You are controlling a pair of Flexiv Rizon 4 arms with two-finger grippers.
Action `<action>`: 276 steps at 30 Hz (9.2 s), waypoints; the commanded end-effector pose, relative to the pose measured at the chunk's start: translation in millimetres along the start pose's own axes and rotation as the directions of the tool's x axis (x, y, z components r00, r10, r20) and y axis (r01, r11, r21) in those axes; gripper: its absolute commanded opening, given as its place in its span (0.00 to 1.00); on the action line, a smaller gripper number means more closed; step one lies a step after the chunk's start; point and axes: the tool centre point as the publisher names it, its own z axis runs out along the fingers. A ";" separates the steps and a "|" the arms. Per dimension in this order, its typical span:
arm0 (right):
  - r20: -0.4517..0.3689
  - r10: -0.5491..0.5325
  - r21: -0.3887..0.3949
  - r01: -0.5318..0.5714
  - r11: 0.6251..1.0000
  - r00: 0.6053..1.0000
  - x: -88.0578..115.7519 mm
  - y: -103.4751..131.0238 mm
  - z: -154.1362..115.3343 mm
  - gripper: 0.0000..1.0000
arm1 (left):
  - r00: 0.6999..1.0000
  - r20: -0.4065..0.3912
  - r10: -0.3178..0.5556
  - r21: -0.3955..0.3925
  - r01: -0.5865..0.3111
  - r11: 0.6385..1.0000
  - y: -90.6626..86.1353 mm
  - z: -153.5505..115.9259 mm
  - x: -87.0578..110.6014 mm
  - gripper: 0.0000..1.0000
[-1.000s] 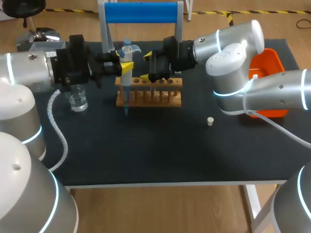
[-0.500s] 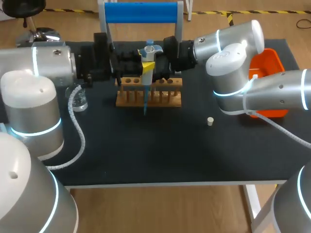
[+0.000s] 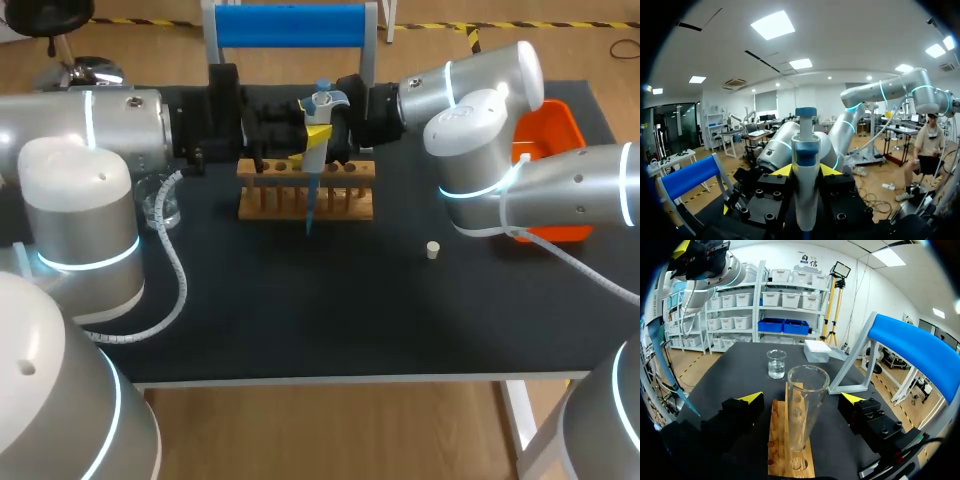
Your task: Invert the test tube, pick up the pipette, mount the tip to pipette, aspirate from beaker and dispense into the tube, eject the tip, return the pipette, and cap with the stopper.
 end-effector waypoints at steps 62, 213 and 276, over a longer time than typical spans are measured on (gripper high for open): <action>-0.128 0.003 -0.451 -0.061 0.890 0.992 139.4 69.7 -152.8 1.00 | 1.000 0.002 0.001 0.002 -0.001 1.000 0.3 0.6 0.0 0.00; -0.094 -0.038 -0.445 -0.008 0.895 0.995 92.0 81.8 -259.1 0.00 | 1.000 0.002 0.001 0.002 -0.001 1.000 0.3 0.6 0.0 1.00; -0.164 -0.018 -0.480 -0.063 0.875 0.986 -29.1 -34.5 -461.4 0.00 | 1.000 0.002 0.001 0.002 -0.001 1.000 0.3 0.6 0.0 1.00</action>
